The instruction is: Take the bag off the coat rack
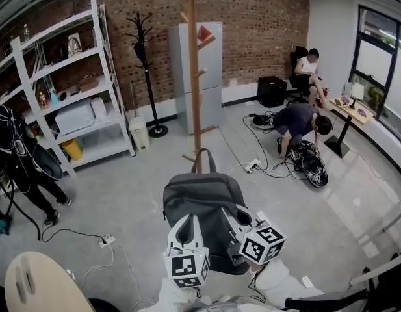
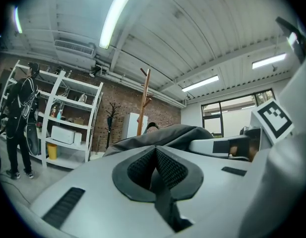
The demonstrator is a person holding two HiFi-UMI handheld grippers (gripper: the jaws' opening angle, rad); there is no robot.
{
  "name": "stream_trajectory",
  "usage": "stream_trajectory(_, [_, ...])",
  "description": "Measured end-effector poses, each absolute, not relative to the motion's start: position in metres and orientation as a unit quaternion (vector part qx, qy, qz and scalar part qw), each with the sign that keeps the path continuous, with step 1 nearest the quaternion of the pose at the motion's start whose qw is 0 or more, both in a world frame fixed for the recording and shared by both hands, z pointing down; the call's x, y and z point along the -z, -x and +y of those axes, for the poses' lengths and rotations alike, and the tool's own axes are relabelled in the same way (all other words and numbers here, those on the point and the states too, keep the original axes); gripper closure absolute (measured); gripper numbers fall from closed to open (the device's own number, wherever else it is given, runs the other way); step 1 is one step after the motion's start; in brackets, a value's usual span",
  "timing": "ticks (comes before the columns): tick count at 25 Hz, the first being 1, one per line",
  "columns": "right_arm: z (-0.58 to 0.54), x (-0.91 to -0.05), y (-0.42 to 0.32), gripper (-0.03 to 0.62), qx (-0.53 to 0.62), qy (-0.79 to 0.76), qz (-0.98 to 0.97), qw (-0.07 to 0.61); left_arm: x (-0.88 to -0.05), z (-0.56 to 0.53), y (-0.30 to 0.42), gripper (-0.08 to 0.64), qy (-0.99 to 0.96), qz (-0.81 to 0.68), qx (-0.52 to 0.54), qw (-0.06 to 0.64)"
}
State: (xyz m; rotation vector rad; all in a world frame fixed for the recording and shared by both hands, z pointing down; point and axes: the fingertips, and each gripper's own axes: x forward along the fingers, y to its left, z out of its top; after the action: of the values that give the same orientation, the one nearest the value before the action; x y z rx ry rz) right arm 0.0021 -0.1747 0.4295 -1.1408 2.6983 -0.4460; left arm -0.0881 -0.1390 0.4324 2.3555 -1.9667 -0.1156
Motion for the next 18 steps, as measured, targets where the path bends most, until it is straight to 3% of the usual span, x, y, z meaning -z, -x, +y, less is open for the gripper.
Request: stream_trajectory(18, [-0.1742, -0.4312, 0.0040, 0.552, 0.132, 0.376, 0.914, 0.072, -0.4281, -0.1486, 0.0812, 0.572, -0.775, -0.628, 0.061, 0.042])
